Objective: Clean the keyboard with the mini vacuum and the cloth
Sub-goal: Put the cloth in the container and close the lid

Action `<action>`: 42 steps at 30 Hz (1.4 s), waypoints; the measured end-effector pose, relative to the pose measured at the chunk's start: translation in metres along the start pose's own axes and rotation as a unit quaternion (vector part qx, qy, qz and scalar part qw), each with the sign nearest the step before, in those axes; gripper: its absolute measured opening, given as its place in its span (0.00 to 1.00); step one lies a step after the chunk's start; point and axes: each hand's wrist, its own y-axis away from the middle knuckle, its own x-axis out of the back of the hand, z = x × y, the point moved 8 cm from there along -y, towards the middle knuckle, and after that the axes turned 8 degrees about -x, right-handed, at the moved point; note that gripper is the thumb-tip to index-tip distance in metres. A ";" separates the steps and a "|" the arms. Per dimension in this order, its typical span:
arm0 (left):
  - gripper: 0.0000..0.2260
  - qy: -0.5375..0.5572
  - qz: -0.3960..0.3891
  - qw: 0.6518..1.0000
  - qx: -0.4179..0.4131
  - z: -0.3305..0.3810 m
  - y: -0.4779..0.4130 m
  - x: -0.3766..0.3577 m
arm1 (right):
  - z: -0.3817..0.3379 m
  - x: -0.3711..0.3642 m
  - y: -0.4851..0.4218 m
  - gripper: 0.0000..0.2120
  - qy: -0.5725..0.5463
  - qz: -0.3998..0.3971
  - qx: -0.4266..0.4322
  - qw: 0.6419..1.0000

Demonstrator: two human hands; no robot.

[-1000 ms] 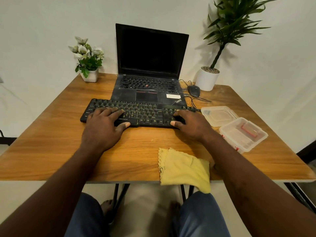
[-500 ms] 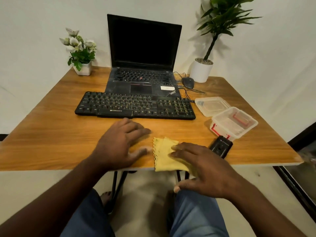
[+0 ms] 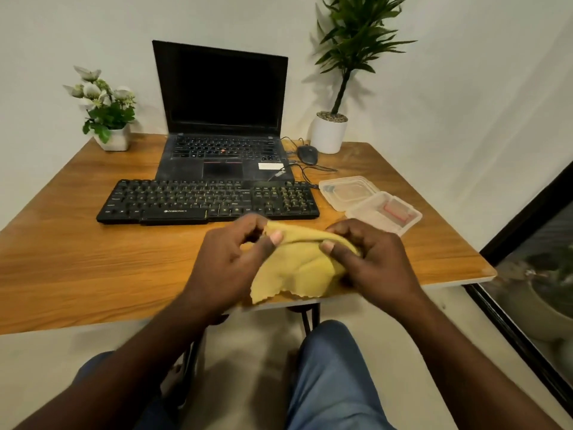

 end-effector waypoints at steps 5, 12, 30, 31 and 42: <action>0.14 0.221 0.026 0.956 0.192 0.000 -0.036 -0.061 | 0.033 0.056 -0.034 0.06 -0.204 0.056 -0.154 0.965; 0.21 0.300 0.055 0.896 0.323 -0.011 -0.077 -0.151 | 0.075 0.128 -0.088 0.20 -0.237 -0.036 -0.244 0.940; 0.08 -0.243 -0.075 0.938 0.234 -0.034 -0.120 -0.182 | 0.130 0.113 -0.161 0.15 0.415 0.015 -0.071 0.907; 0.08 -0.261 -0.075 0.935 0.230 -0.035 -0.122 -0.180 | 0.127 0.116 -0.163 0.15 0.429 0.020 -0.075 0.900; 0.19 -0.355 -0.116 0.914 0.157 -0.048 -0.135 -0.156 | 0.129 0.087 -0.152 0.30 0.472 -0.042 -0.119 0.872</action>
